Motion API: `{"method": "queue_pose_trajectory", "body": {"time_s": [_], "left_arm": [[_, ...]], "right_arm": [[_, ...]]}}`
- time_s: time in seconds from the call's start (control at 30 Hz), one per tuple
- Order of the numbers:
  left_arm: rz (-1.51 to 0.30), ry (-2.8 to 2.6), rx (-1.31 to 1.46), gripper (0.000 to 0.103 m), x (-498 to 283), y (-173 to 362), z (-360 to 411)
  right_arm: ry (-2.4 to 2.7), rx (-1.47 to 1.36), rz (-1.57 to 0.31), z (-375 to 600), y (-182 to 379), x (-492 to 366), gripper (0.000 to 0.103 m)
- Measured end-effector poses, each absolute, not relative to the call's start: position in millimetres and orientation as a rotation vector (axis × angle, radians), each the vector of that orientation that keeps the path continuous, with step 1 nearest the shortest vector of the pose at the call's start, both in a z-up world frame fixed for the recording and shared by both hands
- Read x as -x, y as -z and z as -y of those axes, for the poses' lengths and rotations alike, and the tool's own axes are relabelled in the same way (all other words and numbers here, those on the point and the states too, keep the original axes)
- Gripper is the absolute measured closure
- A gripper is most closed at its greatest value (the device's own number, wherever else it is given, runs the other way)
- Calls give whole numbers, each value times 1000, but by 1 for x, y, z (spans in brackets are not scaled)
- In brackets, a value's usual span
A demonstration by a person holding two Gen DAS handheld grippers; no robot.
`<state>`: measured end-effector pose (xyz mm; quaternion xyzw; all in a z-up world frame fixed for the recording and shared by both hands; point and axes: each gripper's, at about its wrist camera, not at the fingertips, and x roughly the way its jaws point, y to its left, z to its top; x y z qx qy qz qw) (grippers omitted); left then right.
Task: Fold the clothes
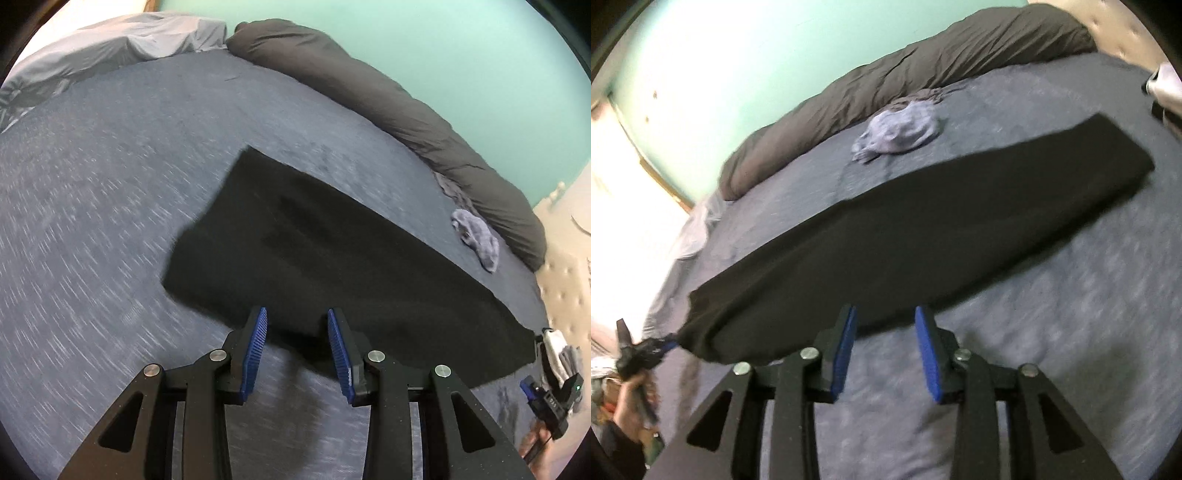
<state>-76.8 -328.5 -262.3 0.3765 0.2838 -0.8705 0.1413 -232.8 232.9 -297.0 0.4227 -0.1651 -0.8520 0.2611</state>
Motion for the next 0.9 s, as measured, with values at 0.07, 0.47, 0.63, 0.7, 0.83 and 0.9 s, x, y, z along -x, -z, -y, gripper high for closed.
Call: {"method": "queue_pose_trajectory", "body": {"time_s": [0.07, 0.47, 0.63, 0.7, 0.83, 0.9], "left_arm": [[-827, 2529, -1079, 65, 74, 265, 315], [-871, 2599, -1101, 63, 86, 283, 264], [-879, 2595, -1116, 50, 97, 287, 257], [-897, 2592, -1127, 50, 103, 291, 254], [-916, 2588, -1138, 50, 114, 293, 253], [-919, 2589, -1140, 49, 117, 295, 253]], "right_arm": [[2287, -1135, 483, -227, 301, 220, 60], [2236, -1188, 667, -223, 328, 219, 56], [2232, -1236, 672, -222, 330, 235, 53], [2239, -1236, 653, -223, 329, 239, 53], [2217, -1252, 689, -224, 333, 246, 50], [2202, -1255, 703, -222, 335, 249, 50]]}}
